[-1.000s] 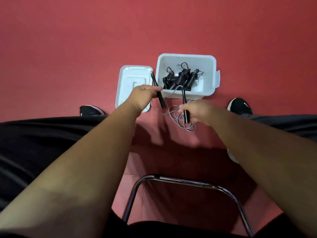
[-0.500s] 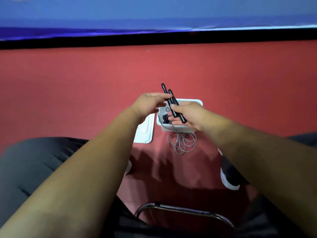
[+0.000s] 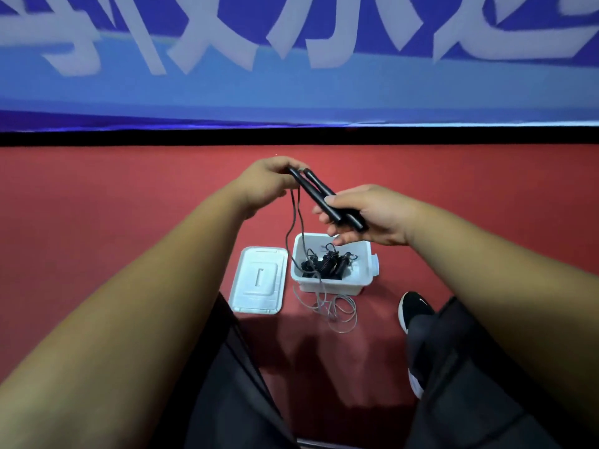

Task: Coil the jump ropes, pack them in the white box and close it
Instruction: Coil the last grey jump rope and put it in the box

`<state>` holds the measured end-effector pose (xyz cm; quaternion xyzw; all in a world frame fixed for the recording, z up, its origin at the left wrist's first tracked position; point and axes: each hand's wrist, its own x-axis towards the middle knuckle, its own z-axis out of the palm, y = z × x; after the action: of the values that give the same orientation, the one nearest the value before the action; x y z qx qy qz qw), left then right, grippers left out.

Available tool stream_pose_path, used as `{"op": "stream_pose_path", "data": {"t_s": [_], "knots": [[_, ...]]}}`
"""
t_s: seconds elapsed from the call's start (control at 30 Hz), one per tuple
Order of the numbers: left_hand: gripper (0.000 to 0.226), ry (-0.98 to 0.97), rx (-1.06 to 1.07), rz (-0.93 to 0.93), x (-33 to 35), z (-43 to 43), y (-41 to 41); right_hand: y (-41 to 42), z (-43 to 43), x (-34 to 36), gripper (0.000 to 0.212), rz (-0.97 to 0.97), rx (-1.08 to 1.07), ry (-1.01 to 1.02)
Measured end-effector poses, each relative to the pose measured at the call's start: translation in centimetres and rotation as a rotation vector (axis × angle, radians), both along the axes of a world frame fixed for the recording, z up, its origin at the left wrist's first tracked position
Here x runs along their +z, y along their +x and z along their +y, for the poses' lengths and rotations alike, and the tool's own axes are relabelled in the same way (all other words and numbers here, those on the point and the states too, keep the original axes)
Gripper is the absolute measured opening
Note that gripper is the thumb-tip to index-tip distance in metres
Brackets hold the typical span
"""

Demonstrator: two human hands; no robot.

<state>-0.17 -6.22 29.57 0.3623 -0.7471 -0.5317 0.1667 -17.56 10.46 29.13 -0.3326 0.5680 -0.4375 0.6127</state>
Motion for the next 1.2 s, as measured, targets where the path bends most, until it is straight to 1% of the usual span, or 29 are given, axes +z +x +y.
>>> {"op": "stream_pose_path", "data": {"t_s": [0.07, 0.13, 0.23, 0.3, 0.4, 0.5, 0.7, 0.77, 0.83, 0.9, 1.0, 1.1, 1.17, 1.2], "knots": [[0.025, 0.045, 0.01, 0.048, 0.4, 0.7, 0.0, -0.2, 0.2, 0.0, 0.03, 0.029, 0.005, -0.008], [0.025, 0.049, 0.018, 0.043, 0.1, 1.5, 0.0, -0.1, 0.1, -0.4, 0.03, 0.096, 0.002, -0.003], [0.031, 0.044, 0.059, 0.031, -1.0, 2.2, -0.5, 0.3, -0.4, -1.0, 0.031, 0.359, 0.019, 0.02], [0.035, 0.031, 0.082, 0.031, -1.3, 2.2, -0.9, 0.6, -1.0, -1.5, 0.026, 0.515, 0.022, 0.022], [0.039, 0.018, 0.092, 0.022, -1.1, 1.9, -1.5, 0.7, -2.2, -2.1, 0.014, 0.637, -0.006, 0.026], [0.032, 0.111, 0.129, 0.061, -1.1, 1.1, -1.7, 0.3, -3.6, -2.2, 0.011, 0.792, -0.028, 0.014], [0.033, 0.42, 0.194, 0.258, -0.7, -0.9, -1.9, -0.5, -5.1, -2.1, 0.01, 0.77, -0.083, -0.018], [0.031, 0.468, 0.184, 0.295, -0.8, -1.7, -1.7, -0.6, -5.1, -1.8, 0.01, 0.767, -0.087, -0.025], [0.029, 0.467, 0.138, 0.306, -0.8, -2.2, -1.3, -0.8, -5.1, -1.6, 0.01, 0.759, -0.098, -0.039], [0.027, 0.409, 0.07, 0.286, -0.8, -2.6, -1.0, -1.1, -4.9, -1.5, 0.011, 0.759, -0.106, -0.052], [0.026, 0.34, -0.063, 0.205, -0.9, -2.8, -0.6, -1.4, -4.5, -1.6, 0.013, 0.771, -0.14, -0.061], [0.024, 0.298, -0.24, 0.038, -1.5, -2.6, -0.1, -1.6, -4.5, -1.5, 0.012, 0.688, -0.236, -0.098], [0.02, 0.315, -0.296, -0.039, -2.1, -1.9, -0.1, -1.9, -4.4, -0.8, 0.01, 0.654, -0.306, -0.136], [0.018, 0.318, -0.299, -0.046, -2.1, -1.4, -0.2, -2.1, -4.2, -0.3, 0.009, 0.64, -0.332, -0.15]]}}
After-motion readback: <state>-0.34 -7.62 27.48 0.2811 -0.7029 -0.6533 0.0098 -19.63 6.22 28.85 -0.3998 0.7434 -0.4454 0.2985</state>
